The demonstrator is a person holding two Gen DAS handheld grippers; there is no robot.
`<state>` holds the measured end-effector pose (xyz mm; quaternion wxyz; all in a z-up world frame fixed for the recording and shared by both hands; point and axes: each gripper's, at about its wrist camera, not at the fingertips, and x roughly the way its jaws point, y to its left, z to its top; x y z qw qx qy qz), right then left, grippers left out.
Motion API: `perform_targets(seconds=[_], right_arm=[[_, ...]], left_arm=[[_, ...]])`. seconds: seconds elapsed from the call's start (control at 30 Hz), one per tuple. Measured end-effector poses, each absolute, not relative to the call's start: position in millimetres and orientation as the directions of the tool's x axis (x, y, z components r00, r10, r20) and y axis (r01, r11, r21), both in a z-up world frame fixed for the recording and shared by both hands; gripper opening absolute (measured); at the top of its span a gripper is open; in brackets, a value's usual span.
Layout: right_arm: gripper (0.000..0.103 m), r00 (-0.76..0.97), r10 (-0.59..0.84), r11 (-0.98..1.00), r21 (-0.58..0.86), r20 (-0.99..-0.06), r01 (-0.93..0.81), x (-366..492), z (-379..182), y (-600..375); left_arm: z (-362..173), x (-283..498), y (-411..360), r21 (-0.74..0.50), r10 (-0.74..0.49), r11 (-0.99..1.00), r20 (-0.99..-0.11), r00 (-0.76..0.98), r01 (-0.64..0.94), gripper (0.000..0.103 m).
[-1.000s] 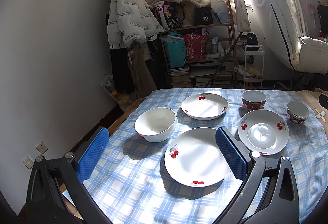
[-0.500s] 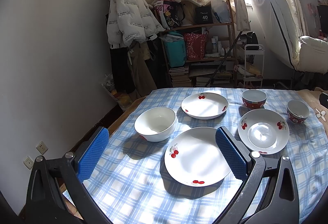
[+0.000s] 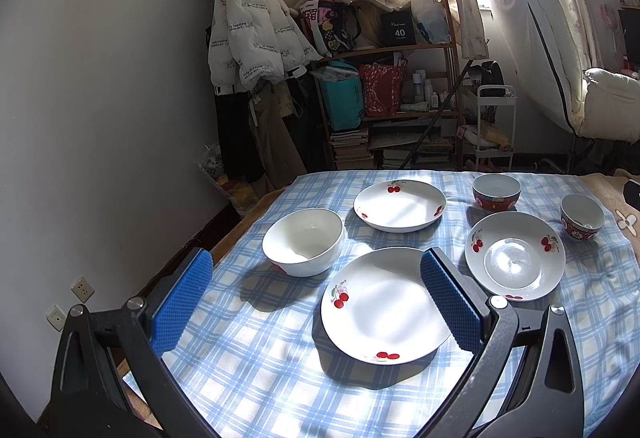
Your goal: Organize plates and bowls
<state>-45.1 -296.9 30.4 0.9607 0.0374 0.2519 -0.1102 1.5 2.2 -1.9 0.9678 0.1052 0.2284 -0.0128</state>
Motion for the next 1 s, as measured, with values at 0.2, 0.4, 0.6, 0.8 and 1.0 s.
perform_targets(seconds=[0.2,0.4,0.6,0.8,1.0], right_arm=[[0.103,0.849,-0.194,0.973,0.012,-0.492,0.23,-44,29,-295],[0.103,0.848,-0.195,0.973,0.013,-0.492,0.231,-45,29,-295],[0.103,0.848,-0.195,0.973,0.013,-0.493,0.231,-45,29,-294],[0.103,0.848,-0.196,0.973,0.013,-0.493,0.232,-45,31,-295],[0.103,0.839,-0.201,0.97,0.013,-0.505,0.241,-38,23,-293]], left_arm=[[-2,1,2,0.2,0.023,0.977,-0.447,0.894,0.074,0.102],[-4,2,1,0.201,0.024,0.977,-0.447,0.894,0.075,0.102],[-3,2,1,0.202,0.024,0.976,-0.448,0.894,0.075,0.102],[-8,2,-1,0.207,0.024,0.975,-0.455,0.89,0.079,0.102],[-13,15,-6,0.212,0.024,0.973,-0.492,0.87,0.093,0.102]])
